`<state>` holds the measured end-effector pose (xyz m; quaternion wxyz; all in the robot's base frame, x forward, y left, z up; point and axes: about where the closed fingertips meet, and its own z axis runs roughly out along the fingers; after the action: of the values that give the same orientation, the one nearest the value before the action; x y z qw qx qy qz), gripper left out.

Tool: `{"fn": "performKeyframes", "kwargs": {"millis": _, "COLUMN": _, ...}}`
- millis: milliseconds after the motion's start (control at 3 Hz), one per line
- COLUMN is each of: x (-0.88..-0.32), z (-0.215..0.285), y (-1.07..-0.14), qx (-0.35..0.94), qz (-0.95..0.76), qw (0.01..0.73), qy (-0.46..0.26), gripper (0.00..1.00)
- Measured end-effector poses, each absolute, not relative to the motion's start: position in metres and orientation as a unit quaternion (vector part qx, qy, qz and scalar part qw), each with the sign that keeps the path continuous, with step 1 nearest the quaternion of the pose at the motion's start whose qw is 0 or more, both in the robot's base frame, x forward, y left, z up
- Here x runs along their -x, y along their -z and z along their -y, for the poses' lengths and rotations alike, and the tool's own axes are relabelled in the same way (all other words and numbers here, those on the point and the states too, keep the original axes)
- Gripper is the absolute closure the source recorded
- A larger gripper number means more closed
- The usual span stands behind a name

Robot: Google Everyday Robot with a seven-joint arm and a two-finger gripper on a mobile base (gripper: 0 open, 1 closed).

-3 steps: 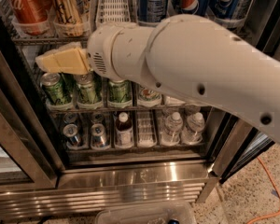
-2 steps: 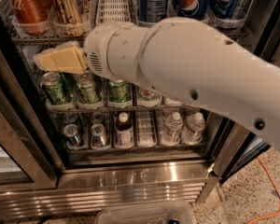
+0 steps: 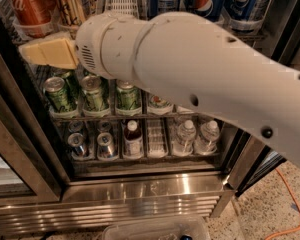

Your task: Pick orange can from top shelf of fridge

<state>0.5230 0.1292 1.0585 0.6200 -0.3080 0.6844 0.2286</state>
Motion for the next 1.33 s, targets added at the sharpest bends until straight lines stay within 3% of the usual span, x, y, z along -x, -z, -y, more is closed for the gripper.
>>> {"fn": "performKeyframes", "kwargs": {"millis": 1333, "x": -0.571, "z": -0.133, "y": -1.059, "qx": 0.290, "qz": -0.643, "qw": 0.679, "qy": -0.202, "gripper": 0.00}}
